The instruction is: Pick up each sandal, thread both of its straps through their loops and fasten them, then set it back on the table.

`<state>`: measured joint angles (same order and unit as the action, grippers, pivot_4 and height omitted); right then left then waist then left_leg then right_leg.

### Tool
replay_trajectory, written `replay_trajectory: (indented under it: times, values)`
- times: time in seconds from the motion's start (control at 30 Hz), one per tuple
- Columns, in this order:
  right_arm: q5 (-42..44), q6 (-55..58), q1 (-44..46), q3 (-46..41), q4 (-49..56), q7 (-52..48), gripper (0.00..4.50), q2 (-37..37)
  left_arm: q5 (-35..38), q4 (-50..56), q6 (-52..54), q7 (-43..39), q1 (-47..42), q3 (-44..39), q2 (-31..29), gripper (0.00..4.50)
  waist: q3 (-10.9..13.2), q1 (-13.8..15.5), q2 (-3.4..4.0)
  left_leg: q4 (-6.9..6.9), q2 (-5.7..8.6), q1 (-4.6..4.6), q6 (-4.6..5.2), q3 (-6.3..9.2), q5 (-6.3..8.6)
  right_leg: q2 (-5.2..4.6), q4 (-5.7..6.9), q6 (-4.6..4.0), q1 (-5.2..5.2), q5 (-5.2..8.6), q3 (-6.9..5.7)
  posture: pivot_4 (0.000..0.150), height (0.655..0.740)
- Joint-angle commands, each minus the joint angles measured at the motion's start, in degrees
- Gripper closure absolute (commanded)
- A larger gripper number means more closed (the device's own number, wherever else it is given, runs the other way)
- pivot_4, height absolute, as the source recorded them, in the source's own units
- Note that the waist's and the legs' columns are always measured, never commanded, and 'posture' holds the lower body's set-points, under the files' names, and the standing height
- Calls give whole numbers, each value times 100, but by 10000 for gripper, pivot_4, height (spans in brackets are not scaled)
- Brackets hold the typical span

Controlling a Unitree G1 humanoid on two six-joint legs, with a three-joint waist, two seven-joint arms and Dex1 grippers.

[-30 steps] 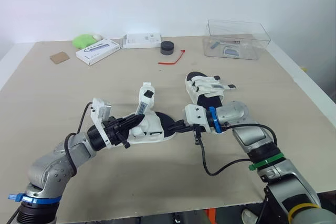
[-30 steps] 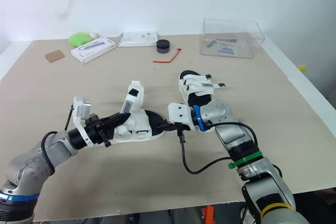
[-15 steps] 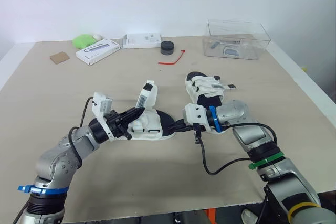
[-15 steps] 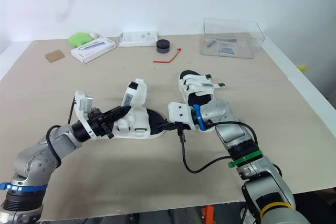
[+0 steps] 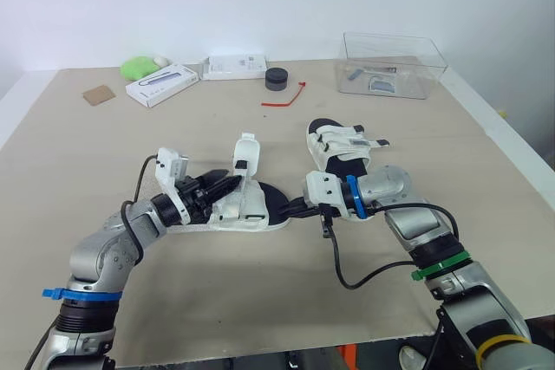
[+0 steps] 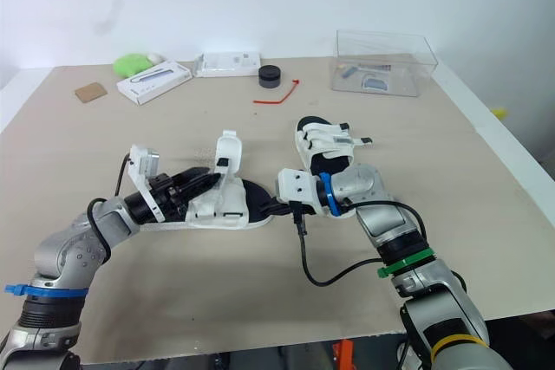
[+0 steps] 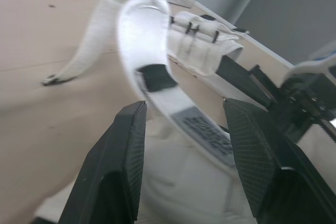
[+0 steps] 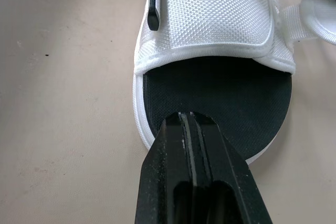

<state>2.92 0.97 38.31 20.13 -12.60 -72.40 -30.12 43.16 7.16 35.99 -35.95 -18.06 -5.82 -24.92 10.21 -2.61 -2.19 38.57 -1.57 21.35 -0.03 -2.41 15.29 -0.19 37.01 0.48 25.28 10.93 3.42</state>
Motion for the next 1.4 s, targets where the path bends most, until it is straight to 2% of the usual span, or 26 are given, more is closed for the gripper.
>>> replay_trajectory:
  times: [0.03, 0.17, 0.4, 0.9, 1.0, 1.1, 1.13, 1.4]
  values:
    - [-32, -14, 12, -66, 104, 9, 45000, -80, -2, -154, -112, -95, -281, -252, -14, 20745, 0, 0, 0, 0, 0, 0, 0, 0, 0, 0, 0, 0, 0, 0, -1, 1500, 7400]
    - [-41, -24, 62, -61, 58, 13, 45000, -60, 199, -448, 278, -348, -546, -361, -168, 20745, 0, -2, 0, 0, 0, 2, 0, 0, 0, 0, -1, 0, 0, 0, -2, 1500, 7400]
    - [-44, -25, 35, -66, 89, 22, 45000, -79, 638, -436, 1520, -1186, -806, -8, -663, 20745, 0, -5, -1, -1, -1, 5, -1, 4, 1, 1, -3, 3, 2, 2, -5, 1500, 7400]
    - [-43, 52, -72, -82, 227, 100, 45000, -114, 91, -1387, 2051, -1884, -1595, 595, -847, 20745, 0, -4, -1, -1, 2, 4, -1, 5, 1, 0, -2, 2, 1, 3, -5, 1500, 7400]
    - [-40, 78, -102, -88, 277, 111, 45000, -133, -2, -1446, 2111, -2024, -1626, 675, -901, 28473, 0, -4, -1, -1, 2, 4, -1, 6, 1, 0, -2, 2, 1, 3, -5, 1500, 7400]
    - [-42, 82, -149, -86, 322, 123, 45000, -161, -37, -1524, 2177, -2102, -1666, 636, -914, 42059, 0, -4, 0, -1, 2, 5, -1, 6, 1, 0, -2, 2, 2, 4, -6, 1500, 7400]
    - [-42, 80, -164, -83, 336, 128, 45000, -170, -45, -1534, 2186, -2118, -1673, 620, -911, 44139, 0, -3, -1, -1, 2, 5, -1, 6, 1, 0, -2, 3, 2, 5, -5, 1500, 7400]
    - [-44, 67, -120, -47, 307, 125, 45000, -138, -99, -1626, 2018, -2084, -1787, 363, -746, 44139, 0, -2, -1, -1, 3, 7, -3, 7, 2, -3, -3, 7, 2, 8, -6, 1500, 7400]
